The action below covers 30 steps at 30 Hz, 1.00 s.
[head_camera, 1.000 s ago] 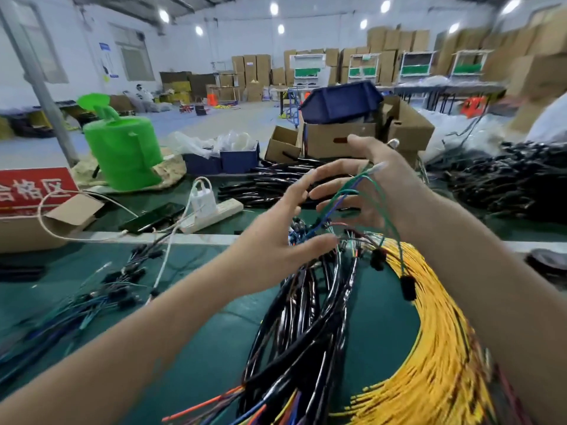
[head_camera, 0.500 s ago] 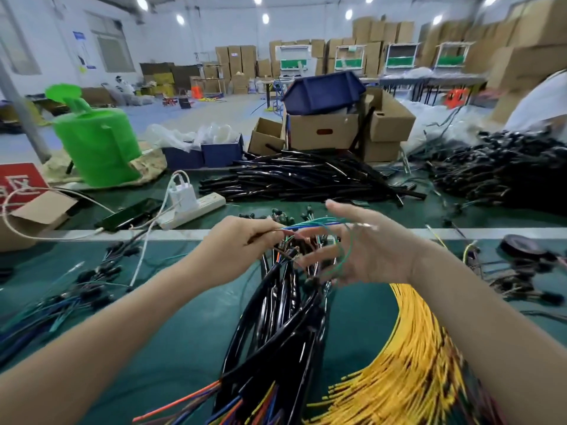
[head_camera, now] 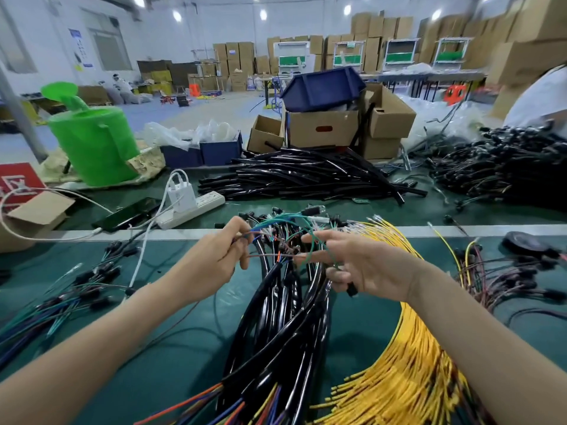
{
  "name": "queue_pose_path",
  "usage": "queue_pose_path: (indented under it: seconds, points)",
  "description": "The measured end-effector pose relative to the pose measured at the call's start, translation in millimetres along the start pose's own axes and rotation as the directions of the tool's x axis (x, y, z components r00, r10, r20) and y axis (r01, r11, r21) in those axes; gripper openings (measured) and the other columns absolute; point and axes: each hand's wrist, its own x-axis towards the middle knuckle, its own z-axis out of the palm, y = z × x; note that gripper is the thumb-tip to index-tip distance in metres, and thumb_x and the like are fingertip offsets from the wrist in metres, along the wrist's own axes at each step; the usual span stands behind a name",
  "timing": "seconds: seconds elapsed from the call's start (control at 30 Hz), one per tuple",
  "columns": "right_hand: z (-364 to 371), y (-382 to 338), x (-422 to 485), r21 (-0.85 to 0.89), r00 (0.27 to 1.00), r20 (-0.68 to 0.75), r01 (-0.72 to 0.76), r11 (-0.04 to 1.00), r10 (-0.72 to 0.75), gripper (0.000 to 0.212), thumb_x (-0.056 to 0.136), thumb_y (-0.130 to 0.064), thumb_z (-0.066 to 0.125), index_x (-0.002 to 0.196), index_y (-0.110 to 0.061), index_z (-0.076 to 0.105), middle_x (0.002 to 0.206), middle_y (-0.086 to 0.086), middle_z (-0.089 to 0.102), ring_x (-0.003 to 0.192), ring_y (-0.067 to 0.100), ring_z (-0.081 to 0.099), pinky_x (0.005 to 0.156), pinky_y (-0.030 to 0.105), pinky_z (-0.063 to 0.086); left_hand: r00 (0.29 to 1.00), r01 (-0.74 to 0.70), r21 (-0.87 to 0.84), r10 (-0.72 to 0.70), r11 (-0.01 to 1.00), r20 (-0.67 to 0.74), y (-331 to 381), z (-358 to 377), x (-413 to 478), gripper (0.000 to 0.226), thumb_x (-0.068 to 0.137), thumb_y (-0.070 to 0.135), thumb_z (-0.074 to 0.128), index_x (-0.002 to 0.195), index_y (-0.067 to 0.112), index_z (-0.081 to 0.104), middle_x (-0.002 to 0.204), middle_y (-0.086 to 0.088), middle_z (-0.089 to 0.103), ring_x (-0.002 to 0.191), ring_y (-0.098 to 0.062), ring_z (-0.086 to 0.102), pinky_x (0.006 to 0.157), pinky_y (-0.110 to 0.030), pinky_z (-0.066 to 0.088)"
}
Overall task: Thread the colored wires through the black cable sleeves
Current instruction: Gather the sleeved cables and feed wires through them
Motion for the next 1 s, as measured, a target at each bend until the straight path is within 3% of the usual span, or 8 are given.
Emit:
queue_pose_path:
  seconds: [0.07, 0.17, 0.37, 0.47, 0.6, 0.8, 0.93, 1.0]
  points:
    - [2.0, 7.1, 1.9, -0.049, 0.999, 0.034, -0.038, 0.998, 0.040, 0.050, 0.086, -0.020, 0.064, 0.133, -0.020, 0.047, 0.130, 0.008, 0.061, 0.053, 0.005, 0.042, 0.056, 0.019, 0.044, 0.999, 0.005, 0.033, -0.006, 0.999, 0.034, -4.1, 4.8, -2.6, 0.035, 0.099, 0.010, 0.036, 0.085, 0.042, 0.037, 0.074, 0.010, 0.064, 0.046, -0.008, 0.045, 0.049, -0.035, 0.042]
    - [10.7, 21.4, 5.6, -0.087, 0.988, 0.120, -0.091, 0.992, 0.101, 0.048, 0.088, -0.016, 0.062, 0.134, -0.018, 0.049, 0.123, 0.008, 0.065, 0.057, 0.006, 0.043, 0.060, 0.019, 0.044, 0.999, -0.035, 0.122, 0.033, 0.992, 0.021, -9.8, 9.2, -6.1, 0.029, 0.099, 0.014, 0.038, 0.089, 0.041, 0.033, 0.076, 0.010, 0.062, 0.053, -0.006, 0.047, 0.052, -0.020, 0.037]
    - [6.5, 29.4, 4.5, -0.070, 0.995, 0.092, -0.028, 0.997, 0.035, 0.029, 0.091, -0.012, 0.059, 0.118, -0.003, 0.057, 0.063, -0.004, 0.049, 0.065, 0.014, 0.052, 0.074, 0.025, 0.050, 0.980, -0.183, 0.385, 0.198, 0.905, -0.001, -15.4, -7.2, -11.7, 0.017, 0.095, 0.050, 0.037, 0.104, 0.036, 0.035, 0.075, 0.013, 0.066, 0.062, -0.017, 0.062, 0.053, -0.031, 0.044]
    - [-7.0, 24.6, 1.1, -0.128, 0.995, -0.059, -0.086, 0.988, 0.079, 0.030, 0.087, -0.029, 0.064, 0.108, -0.008, 0.058, 0.058, -0.004, 0.030, 0.048, 0.010, 0.035, 0.055, 0.024, 0.046, 0.911, -0.387, 0.570, 0.395, 0.725, 0.115, -25.7, -27.1, -15.4, 0.039, 0.097, 0.056, 0.023, 0.113, 0.030, 0.046, 0.078, 0.010, 0.070, 0.052, -0.016, 0.063, 0.040, -0.024, 0.046]
    - [-26.4, 21.5, -9.2, -0.123, 0.939, -0.292, -0.223, 0.967, 0.180, 0.062, 0.080, -0.068, 0.048, 0.107, -0.012, 0.059, 0.055, -0.005, 0.020, 0.045, 0.011, 0.019, 0.043, 0.021, 0.029, 0.880, -0.457, 0.646, 0.417, 0.612, 0.227, -41.1, -38.4, -30.1, 0.034, 0.102, 0.039, 0.018, 0.110, 0.028, 0.050, 0.068, 0.007, 0.061, 0.042, -0.020, 0.055, 0.031, -0.023, 0.037]
    - [-32.8, 24.3, -3.2, -0.449, 0.900, -0.413, -0.332, 0.830, 0.137, 0.034, 0.096, -0.049, 0.046, 0.097, -0.024, 0.068, 0.049, -0.002, 0.031, 0.040, 0.014, 0.026, 0.043, 0.022, 0.034, 0.882, -0.471, 0.665, 0.308, 0.580, 0.357, -60.6, -26.1, -45.3, 0.016, 0.092, 0.023, 0.038, 0.104, 0.032, 0.045, 0.070, 0.010, 0.060, 0.046, -0.021, 0.057, 0.034, -0.024, 0.037]
    - [-32.9, 26.1, -5.4, -0.652, 0.918, -0.396, -0.274, 0.707, -0.009, 0.016, 0.092, -0.041, 0.058, 0.094, -0.027, 0.066, 0.058, -0.002, 0.054, 0.049, 0.013, 0.046, 0.049, 0.023, 0.045, 0.868, -0.340, 0.686, -0.066, 0.644, 0.493, -68.8, -11.4, -50.3, 0.019, 0.095, 0.027, 0.033, 0.112, 0.035, 0.032, 0.110, 0.010, 0.057, 0.092, -0.023, 0.060, 0.071, -0.036, 0.044]
    - [-28.9, 29.5, -5.0, -0.715, 0.924, -0.376, -0.243, 0.656, -0.068, 0.019, 0.091, -0.044, 0.055, 0.091, -0.027, 0.063, 0.067, -0.003, 0.061, 0.054, 0.011, 0.051, 0.049, 0.021, 0.045, 0.879, -0.291, 0.690, -0.100, 0.663, 0.466, -70.1, -8.7, -52.6, 0.015, 0.097, 0.030, 0.030, 0.111, 0.034, 0.030, 0.113, 0.010, 0.056, 0.096, -0.023, 0.058, 0.074, -0.036, 0.044]
